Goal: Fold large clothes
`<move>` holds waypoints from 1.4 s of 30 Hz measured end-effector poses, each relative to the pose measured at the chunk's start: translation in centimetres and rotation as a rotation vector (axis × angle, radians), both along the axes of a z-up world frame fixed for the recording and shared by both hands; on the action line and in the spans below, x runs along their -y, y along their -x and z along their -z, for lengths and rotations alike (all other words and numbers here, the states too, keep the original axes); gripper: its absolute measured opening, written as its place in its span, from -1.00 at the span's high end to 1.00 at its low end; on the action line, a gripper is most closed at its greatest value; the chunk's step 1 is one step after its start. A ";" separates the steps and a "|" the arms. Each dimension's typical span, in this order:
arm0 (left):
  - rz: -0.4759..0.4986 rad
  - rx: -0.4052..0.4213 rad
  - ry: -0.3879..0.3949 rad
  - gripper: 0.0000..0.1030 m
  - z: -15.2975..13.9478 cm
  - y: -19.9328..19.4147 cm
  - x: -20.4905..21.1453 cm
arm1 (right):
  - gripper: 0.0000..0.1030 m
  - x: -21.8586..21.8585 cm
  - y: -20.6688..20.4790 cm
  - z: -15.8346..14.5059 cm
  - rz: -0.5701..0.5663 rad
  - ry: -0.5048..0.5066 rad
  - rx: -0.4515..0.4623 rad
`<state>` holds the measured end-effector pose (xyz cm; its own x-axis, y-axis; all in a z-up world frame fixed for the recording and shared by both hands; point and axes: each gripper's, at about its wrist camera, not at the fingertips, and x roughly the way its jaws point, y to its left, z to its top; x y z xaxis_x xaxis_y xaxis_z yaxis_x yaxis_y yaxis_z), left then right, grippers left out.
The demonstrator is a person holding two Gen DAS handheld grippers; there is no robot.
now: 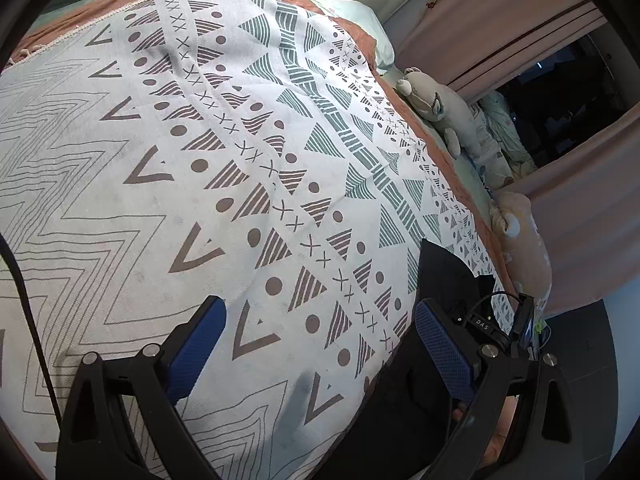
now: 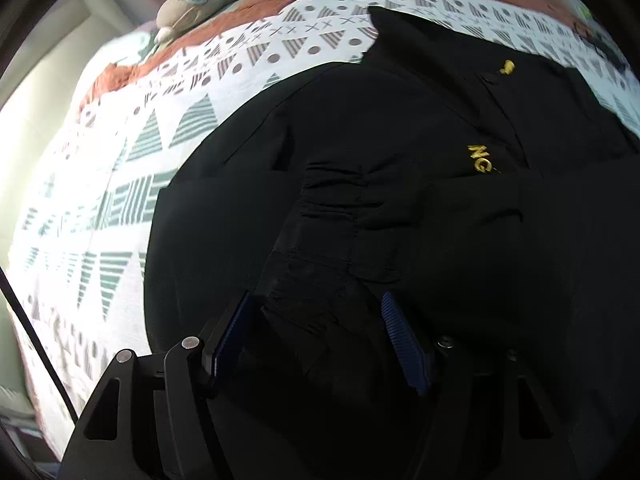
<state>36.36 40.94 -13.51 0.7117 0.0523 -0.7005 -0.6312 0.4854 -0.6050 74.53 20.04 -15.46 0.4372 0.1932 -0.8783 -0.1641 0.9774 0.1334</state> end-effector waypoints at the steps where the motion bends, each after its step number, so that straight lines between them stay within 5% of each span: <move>1: -0.002 0.001 0.001 -0.89 0.0 0.0 0.0 | -0.27 -0.7 -0.1 0.3 -0.019 0.027 0.009; 3: -0.006 0.003 0.004 -0.89 0.0 0.3 -0.1 | -0.22 -1.6 -0.1 0.6 -0.045 0.070 0.022; 6: -0.010 0.012 0.005 -0.89 -0.3 0.4 -0.1 | 0.28 -2.3 0.0 0.5 -0.081 0.072 0.014; 9: -0.012 0.021 0.005 -0.89 -0.5 0.5 -0.2 | 0.46 -1.9 0.2 0.1 -0.114 0.016 -0.006; 22: 0.002 0.040 0.002 -0.89 -1.0 0.5 0.4 | 0.49 -3.5 7.9 -1.6 -0.280 -0.056 0.038; 26: 0.002 0.048 0.013 -0.89 -1.0 0.6 0.6 | 0.36 -5.0 9.2 0.0 -0.299 -0.075 0.036; 31: 0.017 0.053 0.005 -0.89 -1.4 0.5 1.1 | -0.37 -5.2 9.9 1.7 -0.300 -0.150 0.029; 37: 0.039 0.039 -0.016 -0.89 -1.4 -0.1 1.7 | -0.40 0.4 10.7 -0.8 -0.271 -0.206 0.108; 42: 0.075 0.018 -0.052 -0.89 -1.6 -0.9 3.0 | -0.40 8.2 13.0 -3.8 -0.180 -0.124 0.196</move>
<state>37.29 37.99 -11.91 0.7275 0.0340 -0.6853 -0.5811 0.5617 -0.5890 61.51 11.87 -11.69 0.5450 0.3836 -0.7456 -0.3676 0.9085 0.1988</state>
